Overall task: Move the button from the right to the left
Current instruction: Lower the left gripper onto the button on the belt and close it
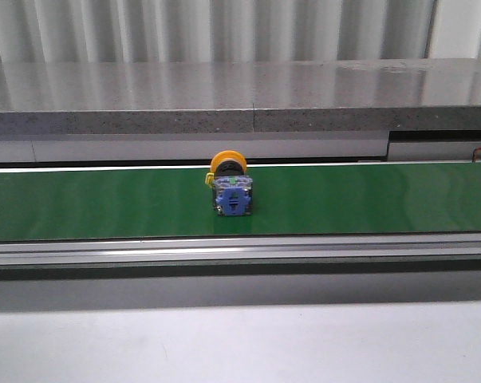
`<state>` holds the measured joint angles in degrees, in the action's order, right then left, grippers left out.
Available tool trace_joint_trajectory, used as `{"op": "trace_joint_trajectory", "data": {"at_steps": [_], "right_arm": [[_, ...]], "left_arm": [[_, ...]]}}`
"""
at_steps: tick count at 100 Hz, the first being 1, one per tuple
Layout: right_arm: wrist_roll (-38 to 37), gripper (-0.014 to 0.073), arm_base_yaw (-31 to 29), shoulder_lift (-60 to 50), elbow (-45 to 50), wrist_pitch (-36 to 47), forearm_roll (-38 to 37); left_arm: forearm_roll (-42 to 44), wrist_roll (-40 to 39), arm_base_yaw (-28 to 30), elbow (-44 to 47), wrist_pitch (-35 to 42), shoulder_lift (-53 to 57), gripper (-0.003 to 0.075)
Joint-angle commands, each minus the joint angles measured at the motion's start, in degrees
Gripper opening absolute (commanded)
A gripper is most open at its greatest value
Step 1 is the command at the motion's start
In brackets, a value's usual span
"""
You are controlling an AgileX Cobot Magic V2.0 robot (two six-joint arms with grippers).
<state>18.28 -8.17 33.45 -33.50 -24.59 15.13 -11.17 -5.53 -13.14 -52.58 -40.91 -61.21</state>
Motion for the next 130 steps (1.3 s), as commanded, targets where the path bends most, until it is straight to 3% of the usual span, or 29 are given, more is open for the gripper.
{"op": "trace_joint_trajectory", "data": {"at_steps": [1, 22, 38, 72, 100, 116, 130], "right_arm": [[0.4, -0.0068, 0.0, 0.0, -1.4, 4.4, 0.9], [0.4, -0.0068, 0.0, 0.0, -1.4, 4.4, 0.9], [0.4, -0.0068, 0.0, 0.0, -1.4, 4.4, 0.9], [0.4, -0.0068, 0.0, 0.0, -1.4, 4.4, 0.9], [0.4, -0.0068, 0.0, 0.0, -1.4, 4.4, 0.9], [0.4, -0.0068, 0.0, 0.0, -1.4, 4.4, 0.9], [0.4, -0.0068, 0.0, 0.0, -1.4, 4.4, 0.9]], "left_arm": [[-0.5, -2.5, -4.5, -3.0, 6.0, -2.8, 0.0661], [8.8, -11.4, -14.5, -7.0, 8.0, -12.0, 0.0661], [10.7, -13.0, -18.9, -11.8, 8.5, -19.1, 0.0661], [12.2, -13.2, -21.8, -19.6, 7.0, -29.9, 0.0661], [14.9, -15.4, -22.4, -20.5, 4.7, -34.5, 0.0655], [16.7, -16.5, -22.4, -20.5, 2.5, -36.7, 0.0589], [16.7, -16.5, -22.4, -20.5, 2.5, -36.8, 0.0465]]}}
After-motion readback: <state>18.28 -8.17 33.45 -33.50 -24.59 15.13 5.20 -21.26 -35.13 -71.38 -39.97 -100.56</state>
